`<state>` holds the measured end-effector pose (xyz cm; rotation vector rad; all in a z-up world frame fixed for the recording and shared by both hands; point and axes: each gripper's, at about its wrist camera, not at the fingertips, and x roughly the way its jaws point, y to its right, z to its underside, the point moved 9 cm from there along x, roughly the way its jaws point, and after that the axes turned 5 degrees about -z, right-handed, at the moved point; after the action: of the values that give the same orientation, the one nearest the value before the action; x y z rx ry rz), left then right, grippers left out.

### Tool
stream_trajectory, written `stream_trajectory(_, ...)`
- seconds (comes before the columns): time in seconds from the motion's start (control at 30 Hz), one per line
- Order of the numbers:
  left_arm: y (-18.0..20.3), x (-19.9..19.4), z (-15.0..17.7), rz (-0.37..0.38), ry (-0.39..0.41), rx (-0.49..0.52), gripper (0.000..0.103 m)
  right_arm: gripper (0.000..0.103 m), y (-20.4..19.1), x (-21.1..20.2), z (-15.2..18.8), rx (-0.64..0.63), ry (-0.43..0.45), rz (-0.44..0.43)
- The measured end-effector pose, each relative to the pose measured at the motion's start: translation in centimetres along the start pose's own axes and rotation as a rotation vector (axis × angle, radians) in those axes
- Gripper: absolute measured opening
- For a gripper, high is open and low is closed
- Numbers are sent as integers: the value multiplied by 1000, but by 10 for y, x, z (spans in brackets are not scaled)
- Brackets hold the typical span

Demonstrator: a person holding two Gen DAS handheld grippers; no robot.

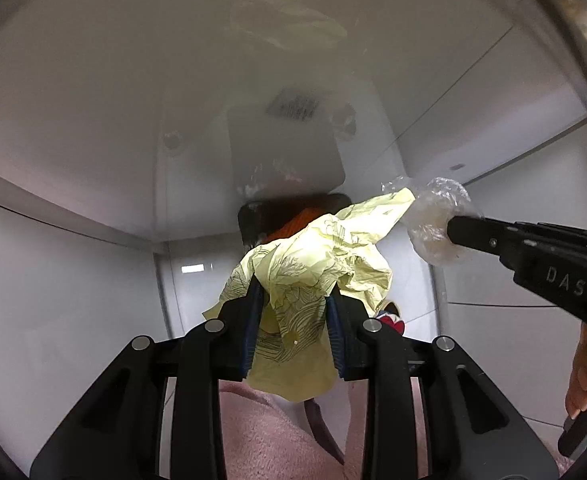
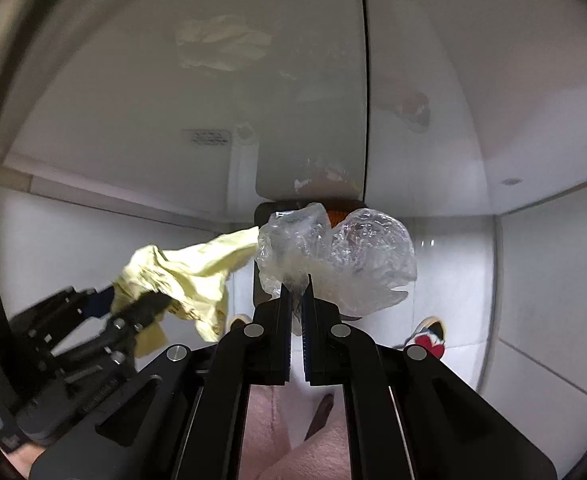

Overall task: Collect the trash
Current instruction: 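Lower yellow paper and clear plastic into the bin and open both tools, then raise both open tools back toward the counter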

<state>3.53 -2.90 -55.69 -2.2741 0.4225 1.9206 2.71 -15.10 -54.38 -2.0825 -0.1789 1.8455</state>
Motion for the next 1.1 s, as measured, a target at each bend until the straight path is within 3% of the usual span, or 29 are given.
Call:
stream_trajectory(0.2, -4, 24, -2, -5, -38, -14, 30, 6, 8, 32, -4, 82, -74, -25)
stream_trajectory(0.6, 7, 41, -1, 14, -78, 44, 39, 10, -4, 46, -16, 36, -75, 9)
stream_trajectory(0.73, 6, 41, -7, 14, -77, 43, 47, 12, -1, 43, -20, 50, -67, 17)
stream_trajectory(0.77, 6, 40, -8, 12, -76, 40, 48, 15, 0, 42, -22, 53, -62, 18)
stream_trajectory(0.83, 3, 37, -9, 12, -76, 30, 51, 39, 2, 38, -24, 56, -52, 15)
stream_trajectory(0.97, 3, 34, -12, 16, -73, 18, 57, 40, 0, 30, -27, 31, -26, 26)
stream_trajectory(1.1, 5, 24, -16, 26, -62, 16, 72, 51, -1, 17, -32, 19, -1, 33)
